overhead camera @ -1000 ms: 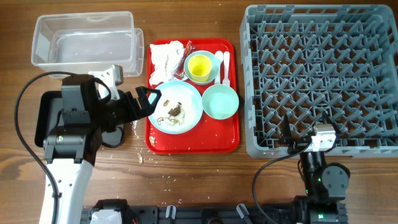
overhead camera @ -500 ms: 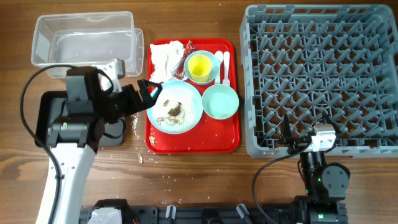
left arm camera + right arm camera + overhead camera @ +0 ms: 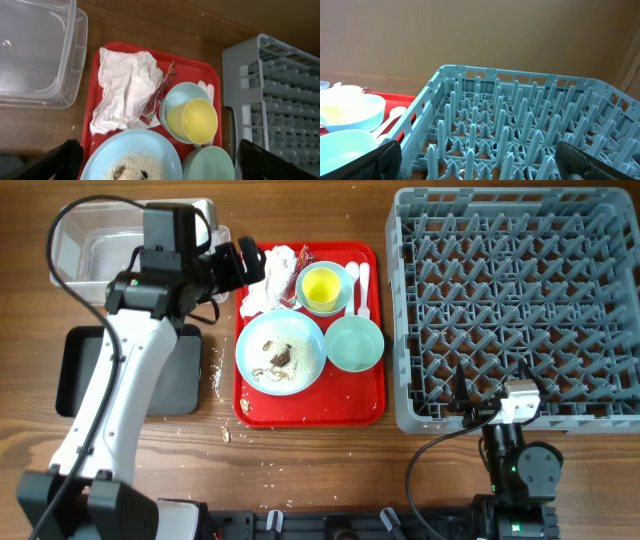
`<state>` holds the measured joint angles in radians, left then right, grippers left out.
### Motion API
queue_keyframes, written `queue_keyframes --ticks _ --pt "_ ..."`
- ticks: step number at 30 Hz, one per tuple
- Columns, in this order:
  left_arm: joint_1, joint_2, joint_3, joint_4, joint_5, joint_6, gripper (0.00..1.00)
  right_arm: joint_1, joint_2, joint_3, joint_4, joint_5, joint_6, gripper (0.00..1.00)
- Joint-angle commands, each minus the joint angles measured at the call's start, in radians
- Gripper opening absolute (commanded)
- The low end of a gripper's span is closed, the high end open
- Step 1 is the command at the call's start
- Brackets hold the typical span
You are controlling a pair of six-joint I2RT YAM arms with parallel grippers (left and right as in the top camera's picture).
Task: Sort waste into correct bins and load items into the dishwasher rack
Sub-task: 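Move the left gripper over the white tissue and grasp it, then carry the tissue left and drop it into the clear bin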
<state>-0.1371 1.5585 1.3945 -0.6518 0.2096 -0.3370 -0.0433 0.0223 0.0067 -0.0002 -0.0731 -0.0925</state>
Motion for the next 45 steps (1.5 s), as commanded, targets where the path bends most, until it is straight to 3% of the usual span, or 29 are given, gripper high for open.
queue_keyframes --ticks 1,2,3,5,13,21,27,35,40,42,45 --pt "-0.005 0.076 0.019 0.092 -0.069 0.072 0.99 -0.005 -0.002 -0.002 0.002 0.013 -0.010 1.00" --pt "-0.005 0.114 0.019 0.127 -0.089 0.072 0.93 -0.005 -0.002 -0.002 0.002 0.013 -0.010 1.00" --pt "-0.005 0.153 0.019 0.163 -0.088 0.072 0.79 -0.005 -0.002 -0.002 0.002 0.013 -0.010 1.00" --pt "-0.019 0.231 0.019 0.228 -0.096 0.073 0.68 -0.005 -0.002 -0.002 0.002 0.013 -0.010 1.00" --pt "-0.105 0.382 0.019 0.296 -0.280 0.077 0.66 -0.005 -0.002 -0.002 0.002 0.013 -0.010 1.00" --pt "-0.120 0.483 0.019 0.314 -0.290 0.076 0.61 -0.005 -0.002 -0.002 0.002 0.013 -0.010 1.00" --pt "-0.120 0.496 0.018 0.301 -0.339 0.068 0.49 -0.005 -0.002 -0.002 0.002 0.013 -0.010 1.00" --pt "-0.119 0.539 0.018 0.296 -0.339 0.068 0.47 -0.005 0.002 -0.002 0.002 0.013 -0.010 1.00" --pt "-0.119 0.548 0.018 0.297 -0.339 0.068 0.32 -0.005 0.008 -0.002 0.002 0.013 -0.010 1.00" --pt "-0.119 0.547 0.018 0.297 -0.339 0.068 0.18 -0.005 0.009 -0.002 0.002 0.013 -0.010 0.99" --pt "-0.119 0.536 0.018 0.293 -0.338 0.066 0.09 -0.005 0.009 -0.002 0.002 0.013 -0.010 1.00"
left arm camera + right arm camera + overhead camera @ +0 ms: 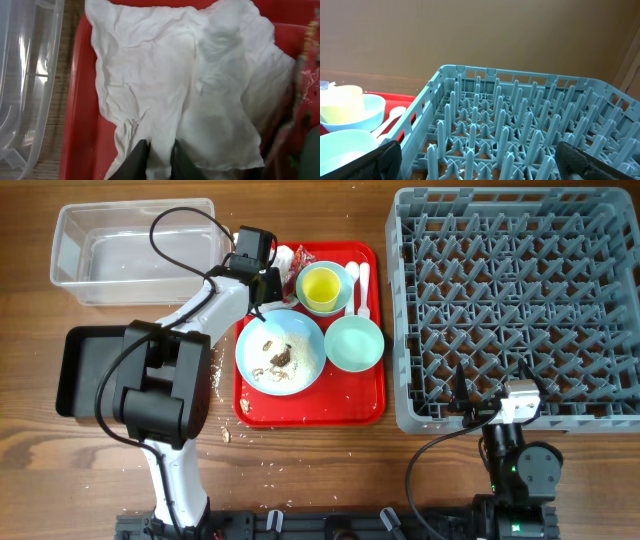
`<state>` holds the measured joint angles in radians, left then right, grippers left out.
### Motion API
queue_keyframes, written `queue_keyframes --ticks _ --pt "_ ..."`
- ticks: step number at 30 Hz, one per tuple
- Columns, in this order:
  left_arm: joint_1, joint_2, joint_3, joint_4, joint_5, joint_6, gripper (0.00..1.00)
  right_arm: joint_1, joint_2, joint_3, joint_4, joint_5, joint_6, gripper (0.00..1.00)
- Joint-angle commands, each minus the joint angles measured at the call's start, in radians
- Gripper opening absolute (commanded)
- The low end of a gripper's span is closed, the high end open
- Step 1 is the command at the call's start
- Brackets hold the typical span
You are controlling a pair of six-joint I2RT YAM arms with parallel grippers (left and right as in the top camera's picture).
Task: Sort waste into correct bins and load items into the dishwasher rack
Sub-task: 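Carry the tissue left and drop it into the clear bin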
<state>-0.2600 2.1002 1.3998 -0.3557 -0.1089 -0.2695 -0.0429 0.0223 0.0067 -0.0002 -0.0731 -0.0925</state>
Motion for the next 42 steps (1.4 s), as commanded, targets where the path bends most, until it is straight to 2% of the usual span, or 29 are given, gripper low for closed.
queue_keyframes --ticks 1,5,12,15,16,24,29,32,36,42 --pt "0.004 -0.014 0.012 -0.007 -0.020 -0.008 0.04 -0.005 0.009 -0.002 0.002 0.013 -0.010 1.00" --pt "0.004 -0.056 0.013 -0.026 -0.019 -0.053 0.04 -0.005 0.009 -0.002 0.002 0.013 -0.010 1.00" --pt "-0.002 -0.146 0.013 -0.088 -0.018 -0.057 0.04 -0.005 0.009 -0.002 0.002 0.013 -0.011 1.00" --pt "-0.002 -0.180 0.013 -0.106 -0.016 -0.057 0.07 -0.005 0.009 -0.002 0.002 0.013 -0.010 1.00" --pt "-0.002 -0.186 0.013 -0.111 -0.016 -0.057 0.04 -0.005 0.009 -0.002 0.002 0.013 -0.010 1.00" --pt "-0.002 -0.260 0.013 -0.126 -0.015 -0.084 0.04 -0.005 0.009 -0.002 0.002 0.013 -0.010 1.00" --pt "0.005 -0.376 0.013 -0.118 -0.016 -0.087 0.04 -0.005 0.009 -0.002 0.002 0.013 -0.010 1.00" --pt "0.038 -0.433 0.013 -0.085 -0.029 -0.088 0.04 -0.005 0.009 -0.002 0.002 0.013 -0.010 1.00" --pt "0.129 -0.428 0.012 -0.046 -0.132 -0.170 0.04 -0.005 0.009 -0.002 0.002 0.013 -0.010 1.00" --pt "0.287 -0.383 0.012 0.036 -0.132 -0.257 0.04 -0.005 0.009 -0.002 0.002 0.013 -0.010 0.99"
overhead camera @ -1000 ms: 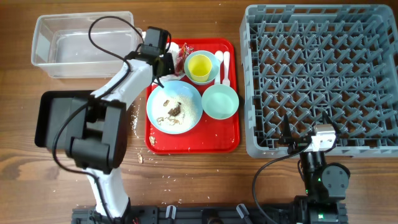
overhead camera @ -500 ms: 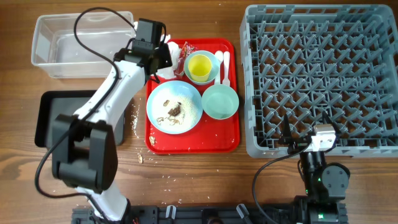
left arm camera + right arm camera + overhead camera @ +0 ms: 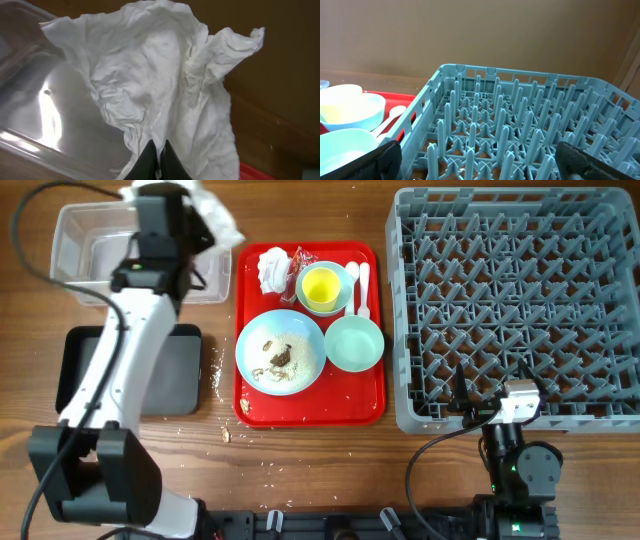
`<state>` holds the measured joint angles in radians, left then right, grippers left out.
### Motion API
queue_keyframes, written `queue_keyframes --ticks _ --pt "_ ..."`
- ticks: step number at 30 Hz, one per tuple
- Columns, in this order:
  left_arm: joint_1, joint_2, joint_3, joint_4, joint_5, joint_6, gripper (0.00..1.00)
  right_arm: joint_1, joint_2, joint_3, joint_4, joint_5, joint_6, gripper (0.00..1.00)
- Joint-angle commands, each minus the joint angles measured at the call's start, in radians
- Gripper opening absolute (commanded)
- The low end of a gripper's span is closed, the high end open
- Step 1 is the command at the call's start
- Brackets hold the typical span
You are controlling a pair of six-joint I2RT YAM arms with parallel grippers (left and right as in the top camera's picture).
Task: Sort waste into correct bins and load items into the dishwasher rack
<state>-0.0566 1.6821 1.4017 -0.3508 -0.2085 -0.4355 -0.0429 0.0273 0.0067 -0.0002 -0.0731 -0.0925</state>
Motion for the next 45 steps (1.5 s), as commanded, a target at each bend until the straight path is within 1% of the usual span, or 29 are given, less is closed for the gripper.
queue_keyframes --ticks 1,3,4,6,7,8,9,10,12,14,16,18,19,20,21,22,23,25,28,34,37,38,39,40,45 --pt "0.111 0.043 0.010 0.040 -0.032 -0.125 0.04 -0.005 0.004 -0.002 0.002 0.013 -0.010 1.00" --pt "0.159 0.066 0.010 0.059 -0.029 -0.161 0.05 -0.005 0.004 -0.002 0.002 0.013 -0.011 1.00" --pt "0.177 0.080 0.010 0.069 -0.024 -0.161 0.11 -0.005 0.004 -0.002 0.002 0.013 -0.010 1.00" --pt "0.196 0.108 0.010 0.085 -0.024 -0.161 0.14 -0.005 0.004 -0.002 0.002 0.013 -0.011 1.00" --pt "0.202 0.120 0.010 0.095 -0.024 -0.161 0.19 -0.005 0.004 -0.002 0.002 0.013 -0.010 1.00" --pt "0.206 0.136 0.010 0.104 -0.022 -0.161 0.42 -0.005 0.004 -0.002 0.002 0.013 -0.010 1.00" --pt "0.206 0.143 0.010 0.103 -0.018 -0.161 0.61 -0.005 0.004 -0.002 0.002 0.013 -0.010 1.00" --pt "0.204 0.143 0.010 0.099 -0.009 -0.161 0.66 -0.005 0.004 -0.002 0.002 0.013 -0.010 1.00" --pt "0.199 0.138 0.010 0.090 0.026 -0.160 0.58 -0.005 0.004 -0.002 0.002 0.013 -0.010 1.00" --pt "0.198 0.119 0.010 0.066 0.109 -0.160 0.52 -0.005 0.004 -0.002 0.002 0.013 -0.010 1.00" --pt "0.198 0.090 0.010 0.028 0.210 -0.160 0.51 -0.005 0.004 -0.002 0.002 0.013 -0.010 1.00" --pt "0.198 0.043 0.010 -0.029 0.370 -0.160 0.50 -0.005 0.004 -0.002 0.002 0.013 -0.010 1.00" --pt "0.198 0.027 0.010 -0.048 0.436 -0.160 0.44 -0.005 0.004 -0.002 0.002 0.013 -0.010 1.00" --pt "0.198 0.010 0.010 -0.069 0.511 -0.160 0.36 -0.005 0.004 -0.002 0.002 0.013 -0.010 1.00" --pt "0.198 -0.006 0.010 -0.091 0.595 -0.160 0.22 -0.005 0.004 -0.002 0.002 0.013 -0.010 1.00" --pt "0.193 -0.019 0.010 -0.112 0.672 -0.161 0.19 -0.005 0.004 -0.002 0.002 0.013 -0.010 1.00" --pt "0.183 -0.026 0.010 -0.133 0.722 -0.161 0.22 -0.005 0.004 -0.002 0.002 0.013 -0.010 1.00" --pt "0.154 -0.027 0.010 -0.168 0.763 -0.161 0.25 -0.005 0.004 -0.002 0.002 0.013 -0.010 1.00" --pt "0.091 -0.027 0.010 -0.219 0.749 -0.156 0.28 -0.005 0.004 -0.002 0.002 0.013 -0.010 1.00" --pt "-0.047 -0.027 0.010 -0.232 0.634 -0.156 0.33 -0.005 0.004 -0.002 0.002 0.013 -0.010 0.99" --pt "-0.123 -0.027 0.010 -0.276 0.418 -0.156 0.39 -0.005 0.004 -0.002 0.002 0.013 -0.010 1.00" --pt "-0.143 -0.027 0.010 -0.288 0.339 -0.157 0.46 -0.005 0.004 -0.002 0.002 0.013 -0.010 1.00" --pt "-0.159 -0.027 0.010 -0.294 0.276 -0.156 0.47 -0.005 0.004 -0.002 0.002 0.013 -0.010 1.00" --pt "-0.166 -0.027 0.010 -0.294 0.246 -0.157 0.47 -0.005 0.004 -0.002 0.002 0.013 -0.011 1.00" --pt "-0.171 -0.003 0.010 -0.268 0.233 -0.156 0.44 -0.005 0.004 -0.002 0.002 0.013 -0.010 1.00"
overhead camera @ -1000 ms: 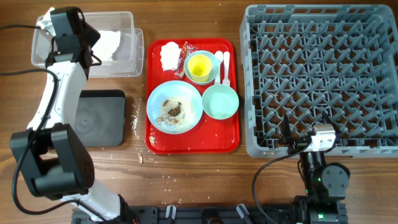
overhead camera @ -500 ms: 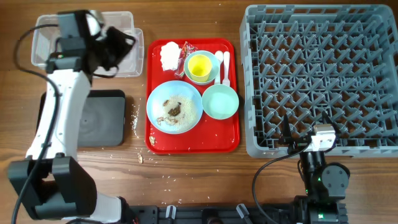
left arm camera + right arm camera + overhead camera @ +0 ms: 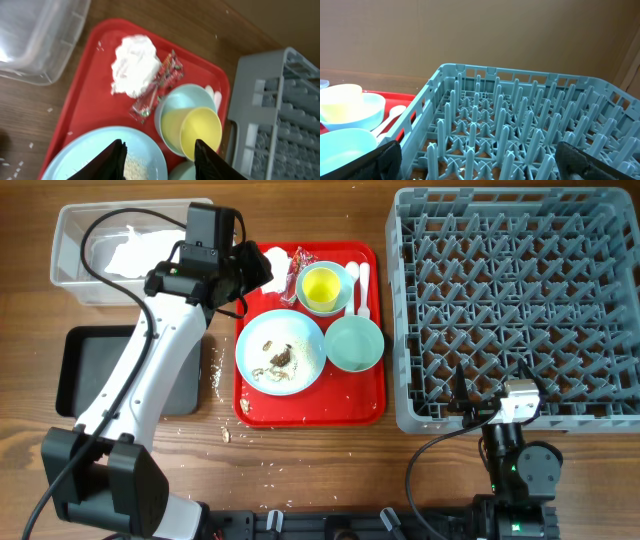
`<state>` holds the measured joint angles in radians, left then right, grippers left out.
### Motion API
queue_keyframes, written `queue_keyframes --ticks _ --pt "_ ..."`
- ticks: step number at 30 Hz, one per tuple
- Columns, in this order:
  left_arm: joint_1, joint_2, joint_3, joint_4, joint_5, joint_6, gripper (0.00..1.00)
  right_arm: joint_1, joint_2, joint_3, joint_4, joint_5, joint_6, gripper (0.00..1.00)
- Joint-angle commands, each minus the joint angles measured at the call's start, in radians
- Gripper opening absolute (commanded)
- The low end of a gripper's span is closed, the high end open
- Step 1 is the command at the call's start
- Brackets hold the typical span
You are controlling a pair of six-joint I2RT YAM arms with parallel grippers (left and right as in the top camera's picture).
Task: Sort waste into correct bins and load items into the dishwasher rack
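Observation:
My left gripper [image 3: 250, 268] hangs open and empty over the back left of the red tray [image 3: 308, 408]. Below it in the left wrist view, where the gripper [image 3: 160, 162] also shows, lie a crumpled white tissue [image 3: 132, 65] and a red wrapper [image 3: 157, 85]. A yellow cup [image 3: 200, 127] sits in a light blue bowl [image 3: 175, 100]. A blue plate [image 3: 280, 352] holds food scraps beside a green bowl [image 3: 354, 343] and a white spoon [image 3: 362, 285]. A white napkin [image 3: 125, 250] lies in the clear bin [image 3: 70, 275]. My right gripper [image 3: 482, 160] stands open at the front of the rack [image 3: 515, 300].
A black bin [image 3: 75, 370] sits on the table left of the tray, in front of the clear bin. Crumbs lie scattered on the wood between the black bin and the tray. The left arm crosses over the black bin's right part.
The large white napkin left my left gripper and now lies in the clear bin. The gripper has opened and moved right, from over the bin to over the tray's back left.
My left gripper was open above the napkin on the tray. Then its fingers were down on the napkin. Then it held the napkin up over the clear bin. Now the napkin is in the bin and the gripper is open over the tray. The right arm stayed still.

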<state>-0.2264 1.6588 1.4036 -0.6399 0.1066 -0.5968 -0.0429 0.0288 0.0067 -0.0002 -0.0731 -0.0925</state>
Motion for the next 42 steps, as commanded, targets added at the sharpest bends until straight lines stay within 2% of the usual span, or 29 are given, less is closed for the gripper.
queue_keyframes --ticks 1,7,10,14,19,23,31,34,42 --pt "-0.007 0.034 0.008 0.038 -0.082 0.013 0.41 -0.005 0.002 -0.002 0.002 0.013 -0.010 1.00" --pt "-0.021 0.108 0.008 0.174 -0.078 0.113 0.47 -0.005 0.002 -0.002 0.002 0.013 -0.010 1.00" --pt "-0.024 0.153 0.008 0.241 -0.081 0.208 0.51 -0.005 0.002 -0.002 0.002 0.013 -0.010 1.00" --pt "-0.024 0.212 0.008 0.304 -0.196 0.216 0.49 -0.005 0.002 -0.002 0.002 0.013 -0.010 1.00" --pt "-0.024 0.294 0.008 0.399 -0.198 0.228 0.43 -0.005 0.002 -0.002 0.002 0.013 -0.010 1.00" --pt "-0.024 0.375 0.008 0.433 -0.198 0.248 0.38 -0.005 0.002 -0.002 0.002 0.013 -0.010 1.00" --pt "-0.029 0.475 0.008 0.450 -0.198 0.256 0.38 -0.005 0.002 -0.002 0.002 0.013 -0.010 1.00" --pt "-0.047 0.491 0.008 0.451 -0.200 0.306 0.38 -0.005 0.002 -0.002 0.002 0.013 -0.010 1.00" --pt "-0.057 0.532 0.008 0.450 -0.229 0.298 0.39 -0.005 0.002 -0.002 0.002 0.013 -0.010 1.00"
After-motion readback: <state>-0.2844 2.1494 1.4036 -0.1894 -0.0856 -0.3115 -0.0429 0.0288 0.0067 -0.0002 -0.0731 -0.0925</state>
